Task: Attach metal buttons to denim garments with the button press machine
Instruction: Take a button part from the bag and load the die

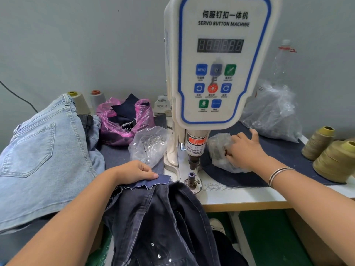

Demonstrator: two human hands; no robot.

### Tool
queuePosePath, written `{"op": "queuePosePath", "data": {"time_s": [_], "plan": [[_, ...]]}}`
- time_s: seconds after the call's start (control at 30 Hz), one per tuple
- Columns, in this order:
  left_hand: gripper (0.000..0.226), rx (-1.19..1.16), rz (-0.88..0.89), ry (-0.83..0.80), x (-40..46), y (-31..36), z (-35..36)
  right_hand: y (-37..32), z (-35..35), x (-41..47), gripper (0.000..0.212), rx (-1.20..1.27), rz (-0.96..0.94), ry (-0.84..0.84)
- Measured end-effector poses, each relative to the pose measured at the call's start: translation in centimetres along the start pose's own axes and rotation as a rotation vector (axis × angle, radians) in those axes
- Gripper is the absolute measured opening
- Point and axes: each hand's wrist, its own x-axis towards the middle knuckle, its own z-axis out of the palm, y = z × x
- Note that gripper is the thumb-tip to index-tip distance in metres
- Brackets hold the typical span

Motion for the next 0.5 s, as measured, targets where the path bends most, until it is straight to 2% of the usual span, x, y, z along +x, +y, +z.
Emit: {"op": "queuePosePath", "data": {"time_s": [0.17,0.33,0.5], "plan": [[0.037,-0.006,-0.005,-0.003,0.1,-0.1,0.0,0.3,0.2,-0.4,0.027,-0.055,-0.007,0.03],[0.037,-0.008,-0.002,0.004,0.1,-0.2,0.0,-0.2,0.7,-0.9,0.029,-0.018,0.081,0.124],[0.036,-0.001,-0.005,0.012,0.1,-0.2,0.0,-0.3,0.8,-1.5,0.027,0.027,0.12,0.129]]}}
